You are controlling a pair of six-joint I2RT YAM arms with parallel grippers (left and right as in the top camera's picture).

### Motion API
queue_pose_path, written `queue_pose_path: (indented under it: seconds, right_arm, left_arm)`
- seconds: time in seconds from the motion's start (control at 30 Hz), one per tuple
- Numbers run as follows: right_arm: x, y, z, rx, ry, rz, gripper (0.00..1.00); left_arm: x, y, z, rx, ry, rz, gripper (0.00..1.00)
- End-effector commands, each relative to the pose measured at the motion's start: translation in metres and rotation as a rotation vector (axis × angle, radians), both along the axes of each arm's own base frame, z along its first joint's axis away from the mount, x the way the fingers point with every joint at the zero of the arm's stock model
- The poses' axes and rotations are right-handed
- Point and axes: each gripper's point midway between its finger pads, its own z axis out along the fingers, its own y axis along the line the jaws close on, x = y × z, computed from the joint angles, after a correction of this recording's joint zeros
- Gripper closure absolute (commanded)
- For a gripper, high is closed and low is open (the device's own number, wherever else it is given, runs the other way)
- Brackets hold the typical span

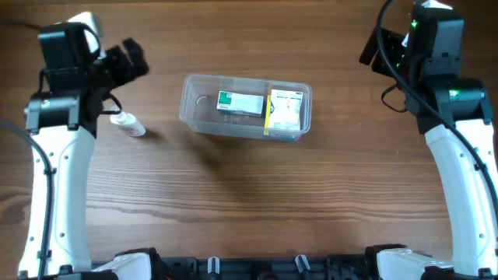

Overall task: Pack container
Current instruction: 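Reach left gripper over the green Zam-Buk tin and grasp it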

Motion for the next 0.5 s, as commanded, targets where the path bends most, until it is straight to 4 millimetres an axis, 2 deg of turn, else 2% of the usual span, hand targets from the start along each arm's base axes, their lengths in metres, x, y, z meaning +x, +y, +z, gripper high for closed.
queue_pose_path:
  seconds: [0.0, 0.1, 0.23, 0.4, 0.47]
  right_arm:
    - [0.001, -0.001, -0.003, 0.003, 0.006, -0.015, 0.00]
    - [0.001, -0.001, -0.003, 0.003, 0.006, -0.015, 0.00]
    - [0.001, -0.001, -0.003, 0.003, 0.006, -0.015, 0.00]
    - [0.001, -0.001, -0.003, 0.003, 0.006, -0.015, 0.00]
    - [0.001, -0.001, -0.003, 0.003, 0.006, -0.015, 0.00]
  left_arm:
    - [-0.011, 0.081, 0.013, -0.056, -0.053, 0.413, 0.00]
    - [-0.023, 0.118, 0.008, -0.099, -0.052, 0.549, 0.00]
    - [-0.039, 0.161, -0.015, -0.153, 0.000, 0.681, 0.00]
    - [-0.030, 0.179, -0.064, -0.295, 0.095, 0.663, 0.00]
    - [-0.025, 0.188, -0.097, -0.321, 0.161, 0.678, 0.00]
